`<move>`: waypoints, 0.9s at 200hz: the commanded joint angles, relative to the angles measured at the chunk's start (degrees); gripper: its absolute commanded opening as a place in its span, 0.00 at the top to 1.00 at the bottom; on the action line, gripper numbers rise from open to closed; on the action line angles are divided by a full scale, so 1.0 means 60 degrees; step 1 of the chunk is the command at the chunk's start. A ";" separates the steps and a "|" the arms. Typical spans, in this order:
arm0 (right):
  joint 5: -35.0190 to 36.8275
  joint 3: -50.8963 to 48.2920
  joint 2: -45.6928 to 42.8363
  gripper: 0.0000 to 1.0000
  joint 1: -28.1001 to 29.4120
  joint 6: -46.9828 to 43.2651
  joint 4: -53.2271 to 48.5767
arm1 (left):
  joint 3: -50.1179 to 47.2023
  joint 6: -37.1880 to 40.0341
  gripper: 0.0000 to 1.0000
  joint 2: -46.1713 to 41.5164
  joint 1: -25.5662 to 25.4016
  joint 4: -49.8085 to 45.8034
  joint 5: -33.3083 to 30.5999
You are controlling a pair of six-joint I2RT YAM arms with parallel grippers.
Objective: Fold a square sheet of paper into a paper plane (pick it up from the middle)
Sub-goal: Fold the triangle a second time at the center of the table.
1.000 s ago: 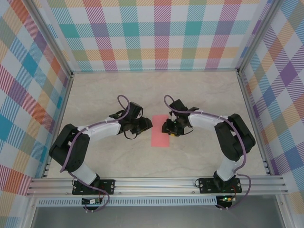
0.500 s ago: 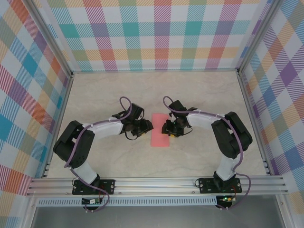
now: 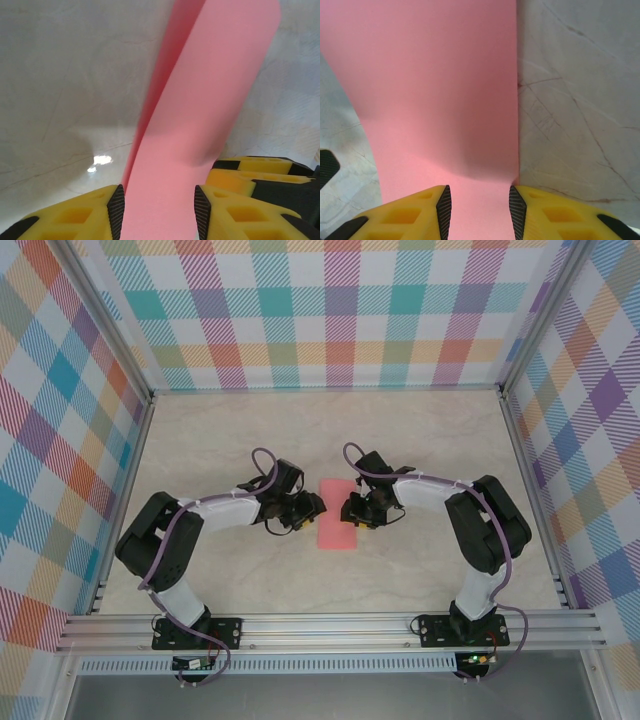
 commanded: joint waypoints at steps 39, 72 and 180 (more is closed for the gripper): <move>0.0307 -0.0298 0.0226 0.61 0.0013 0.0044 -0.0271 | -0.1327 -0.1070 0.55 -0.0962 -0.0202 0.0708 0.0492; 0.0341 -0.0324 0.0219 0.61 0.0013 0.0043 -0.0322 | -0.1485 -0.1171 0.55 -0.0790 -0.0379 0.1083 0.0583; 0.0375 -0.0327 0.0276 0.61 0.0013 0.0072 -0.0349 | -0.1421 -0.1156 0.56 -0.0248 -0.0505 0.1471 0.0808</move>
